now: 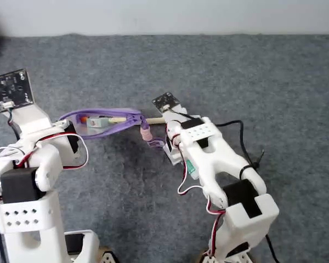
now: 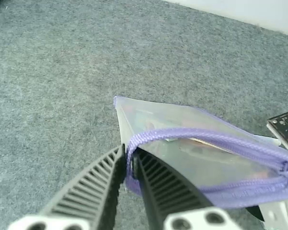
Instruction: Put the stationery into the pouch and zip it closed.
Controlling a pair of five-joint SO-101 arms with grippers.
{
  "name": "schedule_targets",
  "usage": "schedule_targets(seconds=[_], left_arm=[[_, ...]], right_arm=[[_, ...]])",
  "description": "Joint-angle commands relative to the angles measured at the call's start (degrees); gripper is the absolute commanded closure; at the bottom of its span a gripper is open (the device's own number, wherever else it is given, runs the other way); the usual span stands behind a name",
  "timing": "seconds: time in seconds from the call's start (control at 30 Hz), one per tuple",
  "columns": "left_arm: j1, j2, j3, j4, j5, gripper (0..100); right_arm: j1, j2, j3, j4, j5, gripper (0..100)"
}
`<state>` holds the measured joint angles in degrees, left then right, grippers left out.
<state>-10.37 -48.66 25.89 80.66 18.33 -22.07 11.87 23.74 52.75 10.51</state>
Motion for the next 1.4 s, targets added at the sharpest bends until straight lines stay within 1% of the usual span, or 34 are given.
schedule_targets(seconds=[0.0, 0.13, 0.33, 0.43, 0.57, 0.7, 0.8, 0.87, 0.97, 1.17, 1.27, 1.37], left_arm=[[-0.2, -0.1, -0.7, -1.4, 0.6, 99], [0.2, -0.1, -0.7, -1.4, 0.6, 99], [4.5, 0.0, -0.7, -1.4, 0.7, 99], [5.2, 0.0, -0.7, -1.4, 3.1, 99], [5.2, 0.1, -0.4, -1.5, 3.3, 99], [5.2, 0.1, 0.7, -1.5, 3.4, 99], [5.2, 0.1, 0.9, -1.8, 3.4, 99], [5.2, 0.1, 0.8, -1.9, 3.4, 99], [5.2, 0.1, 0.8, -1.9, 3.4, 99], [5.2, 0.1, 0.9, -1.8, 3.4, 99], [5.2, 0.1, 0.9, -1.8, 3.4, 99], [5.2, 0.1, 0.9, -1.8, 3.4, 99]], right_arm=[[1.6, -2.3, -1.9, 4.0, 0.5, 98.7], [1.6, -8.6, -1.9, 10.0, 0.0, 99.1], [1.3, -21.8, -1.8, 17.8, -0.1, 99.1], [1.2, -28.8, -1.8, 21.7, -0.4, 99.1], [-0.1, -38.2, -1.9, 23.7, -4.3, 99.1], [-5.9, -47.3, -2.1, 23.3, -9.7, 99.1], [-11.3, -53.5, -2.1, 18.2, -14.3, 99.1], [-13.8, -56.4, -2.0, 12.2, -16.7, 99.1], [-17.0, -58.2, -1.8, 2.3, -18.4, 99.1], [-19.9, -57.9, -1.7, -14.9, -21.9, 99.1], [-21.1, -55.4, -1.4, -20.9, -22.2, 99.1], [-21.1, -52.4, -1.1, -24.9, -24.0, 99.1]])
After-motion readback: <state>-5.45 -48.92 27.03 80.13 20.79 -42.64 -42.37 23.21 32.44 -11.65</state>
